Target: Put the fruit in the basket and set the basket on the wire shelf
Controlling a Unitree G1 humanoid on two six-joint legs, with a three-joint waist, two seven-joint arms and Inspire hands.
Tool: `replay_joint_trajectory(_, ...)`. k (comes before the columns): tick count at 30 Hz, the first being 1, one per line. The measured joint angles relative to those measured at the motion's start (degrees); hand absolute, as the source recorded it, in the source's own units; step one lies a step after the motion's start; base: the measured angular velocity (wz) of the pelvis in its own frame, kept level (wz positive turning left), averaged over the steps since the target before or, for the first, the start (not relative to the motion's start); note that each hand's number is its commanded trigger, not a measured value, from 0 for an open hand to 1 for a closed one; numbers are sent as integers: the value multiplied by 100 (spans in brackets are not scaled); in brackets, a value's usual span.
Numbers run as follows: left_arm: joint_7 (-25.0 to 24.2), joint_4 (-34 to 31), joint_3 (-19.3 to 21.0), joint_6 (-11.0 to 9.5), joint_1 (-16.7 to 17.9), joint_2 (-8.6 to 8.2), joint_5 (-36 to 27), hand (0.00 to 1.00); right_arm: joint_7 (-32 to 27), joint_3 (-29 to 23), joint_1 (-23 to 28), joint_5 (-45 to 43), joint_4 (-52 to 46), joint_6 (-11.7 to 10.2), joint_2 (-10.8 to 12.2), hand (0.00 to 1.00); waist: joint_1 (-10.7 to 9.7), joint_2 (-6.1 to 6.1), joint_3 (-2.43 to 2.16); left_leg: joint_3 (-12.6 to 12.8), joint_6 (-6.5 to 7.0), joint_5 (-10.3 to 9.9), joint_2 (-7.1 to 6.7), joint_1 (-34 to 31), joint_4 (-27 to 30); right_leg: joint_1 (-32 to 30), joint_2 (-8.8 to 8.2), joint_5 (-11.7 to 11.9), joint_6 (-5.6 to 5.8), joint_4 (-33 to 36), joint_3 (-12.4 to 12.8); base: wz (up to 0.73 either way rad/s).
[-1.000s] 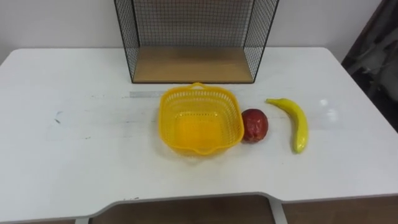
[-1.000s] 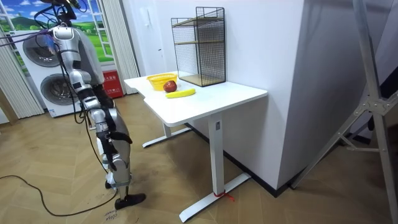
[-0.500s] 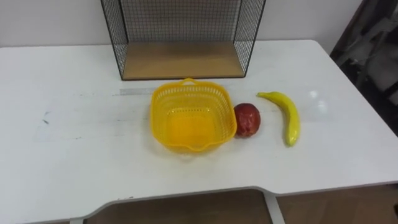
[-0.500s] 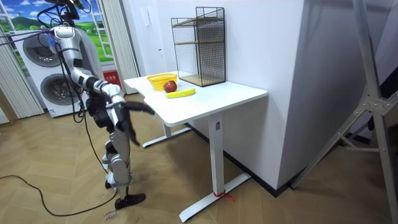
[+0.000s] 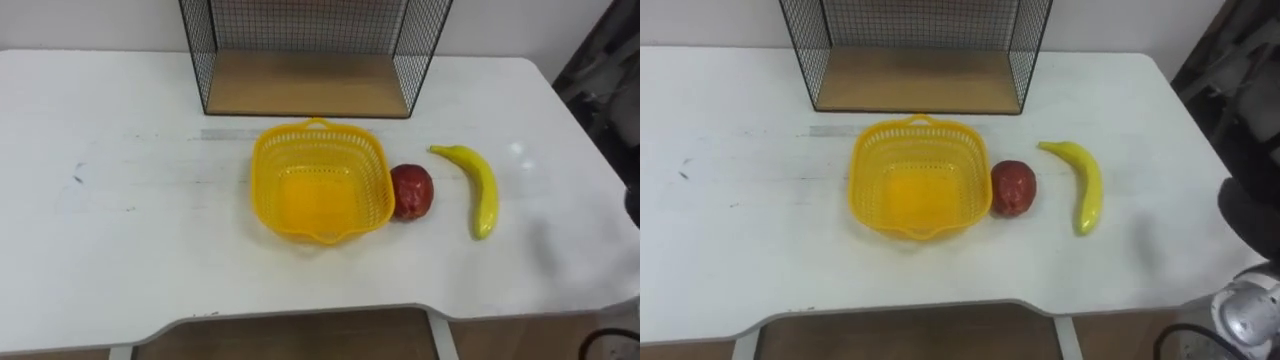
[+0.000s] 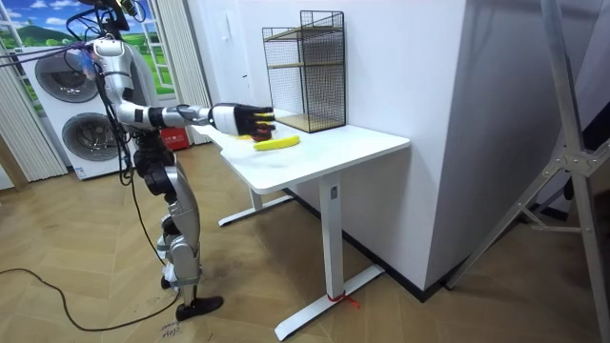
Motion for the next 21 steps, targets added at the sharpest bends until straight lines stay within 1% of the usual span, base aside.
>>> replay_joint_trajectory(4, -124, 19, -70, -9, 7, 0, 3, 0, 563, 205, -4, -141, 0, 6, -10, 0, 8, 7, 6, -2, 0, 0, 3, 33, -2, 37, 0, 2, -3, -6, -9, 1)
replay_joint_trajectory(6, -193, 1, -66, -34, 3, 9, 2, 0, 1029, 298, -5, -180, 1, 22, -48, 0, 6, 4, 6, -1, 0, 0, 3, 27, -2, 35, -1, 5, -7, -2, -9, 0)
replay_joint_trajectory(7, -205, -1, -62, -36, 3, 11, 2, 0, 1134, 342, -5, -215, 0, 38, -73, 0, 7, -5, 3, 0, 0, 0, 3, 21, -3, 30, -2, 6, -8, 1, -10, 0)
replay_joint_trajectory(9, -226, -29, -54, -39, 3, 27, 5, 0, 1611, 419, -30, -236, 0, 123, -156, 0, 25, -36, -2, 1, 0, 0, 4, 0, 0, 9, -3, 8, -11, 14, -11, 0)
replay_joint_trajectory(11, -237, -30, -54, -39, 3, 45, 6, 0, 1895, 432, -75, -236, 0, 185, -193, 0, 38, -61, -5, 1, 0, 0, 3, 2, 5, 6, -7, 8, -11, 31, -10, 0)
replay_joint_trajectory(13, -250, -30, -53, -39, 4, 63, 34, 0, 2119, 435, -98, -235, -5, 186, -279, 0, 61, -89, -1, 5, 0, 0, 0, 12, 8, -4, -14, 8, -10, 66, -10, 0)
replay_joint_trajectory(14, -270, -30, -48, -39, 9, 81, 67, 0, 2238, 435, -99, -236, -9, 186, -349, 0, 82, -111, -6, 5, 0, 0, 0, 12, 13, 1, -16, 8, -10, 67, -15, 0)
replay_joint_trajectory(16, -275, -30, -46, -39, 10, 121, 142, 0, 2396, 434, -102, -239, -12, 187, -505, 0, 123, -155, -1, -5, 0, 0, -2, 8, 19, 6, -27, 8, -11, 72, -47, 4)
replay_joint_trajectory(18, -268, -24, -50, -43, 33, 158, 226, 0, 2596, 428, -109, -187, -12, 187, -742, 0, 134, -220, -6, -14, 0, 0, -2, 9, 29, 21, -28, 8, -11, 70, -59, 4)
replay_joint_trajectory(21, -271, 29, -41, -43, 42, 172, 276, 0, 2906, 392, -131, -185, -13, 187, -829, 0, 135, -296, 12, -44, 0, 0, -1, 8, 64, 48, -27, 8, -11, 65, -72, 3)
